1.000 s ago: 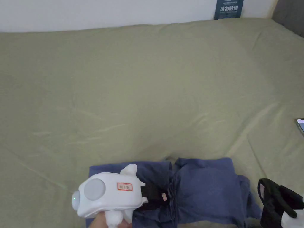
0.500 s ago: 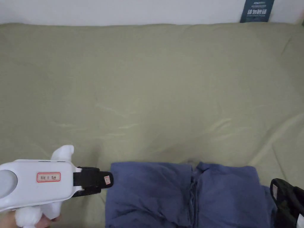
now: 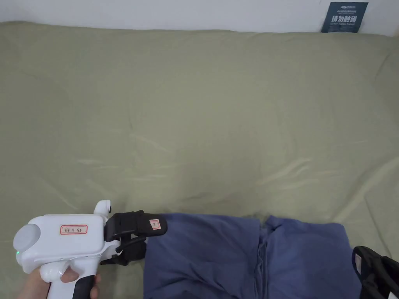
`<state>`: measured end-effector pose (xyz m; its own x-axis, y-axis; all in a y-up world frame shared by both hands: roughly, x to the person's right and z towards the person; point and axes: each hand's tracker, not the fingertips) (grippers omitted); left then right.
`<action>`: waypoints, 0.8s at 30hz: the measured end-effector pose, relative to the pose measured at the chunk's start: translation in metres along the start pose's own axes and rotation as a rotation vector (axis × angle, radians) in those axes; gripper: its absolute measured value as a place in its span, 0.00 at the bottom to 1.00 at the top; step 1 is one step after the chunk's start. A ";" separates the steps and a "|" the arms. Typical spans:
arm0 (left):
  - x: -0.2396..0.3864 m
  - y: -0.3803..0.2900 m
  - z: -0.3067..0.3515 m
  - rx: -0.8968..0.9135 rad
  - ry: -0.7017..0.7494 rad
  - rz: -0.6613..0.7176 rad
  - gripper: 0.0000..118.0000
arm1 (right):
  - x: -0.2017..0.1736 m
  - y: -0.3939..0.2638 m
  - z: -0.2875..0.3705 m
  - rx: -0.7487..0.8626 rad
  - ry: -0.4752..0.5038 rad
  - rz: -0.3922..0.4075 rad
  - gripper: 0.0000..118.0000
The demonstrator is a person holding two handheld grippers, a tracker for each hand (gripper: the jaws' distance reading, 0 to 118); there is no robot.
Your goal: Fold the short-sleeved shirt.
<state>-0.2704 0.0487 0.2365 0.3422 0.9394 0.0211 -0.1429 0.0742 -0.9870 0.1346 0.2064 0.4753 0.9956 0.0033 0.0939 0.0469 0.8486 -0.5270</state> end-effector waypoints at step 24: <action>0.060 -0.026 0.085 0.175 0.407 -0.054 0.11 | 0.003 0.012 0.006 0.051 0.021 0.012 0.00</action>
<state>-0.3254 0.1316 0.2767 0.6863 0.7268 -0.0277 -0.2583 0.2079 -0.9434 0.1380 0.2200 0.4746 0.9975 0.0030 0.0702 0.0315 0.8746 -0.4839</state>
